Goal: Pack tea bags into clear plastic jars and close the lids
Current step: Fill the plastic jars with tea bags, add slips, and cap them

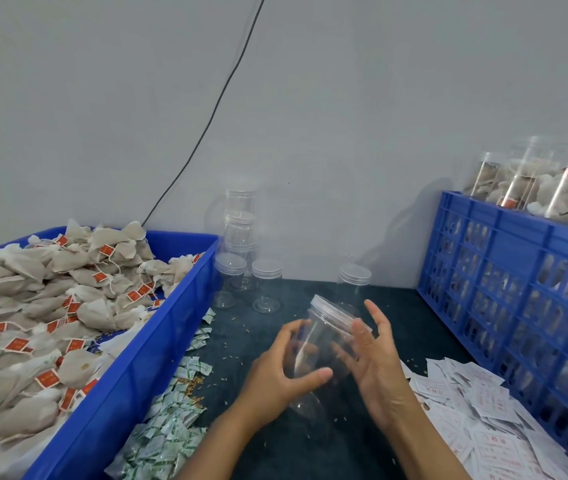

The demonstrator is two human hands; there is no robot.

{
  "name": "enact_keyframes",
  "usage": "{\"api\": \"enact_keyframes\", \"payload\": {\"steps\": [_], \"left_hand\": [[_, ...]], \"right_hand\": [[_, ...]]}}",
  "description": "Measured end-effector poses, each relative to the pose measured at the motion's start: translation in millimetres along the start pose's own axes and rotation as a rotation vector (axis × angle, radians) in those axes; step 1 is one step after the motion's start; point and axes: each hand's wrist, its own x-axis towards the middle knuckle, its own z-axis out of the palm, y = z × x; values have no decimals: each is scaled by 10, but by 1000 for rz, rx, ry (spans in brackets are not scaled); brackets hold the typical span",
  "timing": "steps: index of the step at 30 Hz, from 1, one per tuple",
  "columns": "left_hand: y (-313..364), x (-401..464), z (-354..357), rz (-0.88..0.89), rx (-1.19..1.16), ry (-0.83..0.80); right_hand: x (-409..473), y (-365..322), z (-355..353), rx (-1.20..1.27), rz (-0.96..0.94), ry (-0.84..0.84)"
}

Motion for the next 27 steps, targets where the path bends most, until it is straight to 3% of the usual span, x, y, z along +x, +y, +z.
{"api": "enact_keyframes", "payload": {"steps": [3,6,13,17,21,24,27], "left_hand": [[-4,-13,7,84,239,94],[6,-2,-12,51,119,57],[133,-3,-44,-51,-452,-218],[144,-10,-116,-309,-684,-583],[60,11,-183,-277,-799,-726],[89,3,-127,-269,-785,-628],[81,37,3,-159,-606,-297]], "right_hand": [[-4,33,6,-92,-49,57],[-7,22,-8,-50,-33,47],[-27,-21,-56,70,27,-107],[-61,-61,-37,223,161,-214],[-86,-70,18,274,165,-268],[-83,-62,37,354,185,-268],[-44,-52,12,291,66,-120]]}}
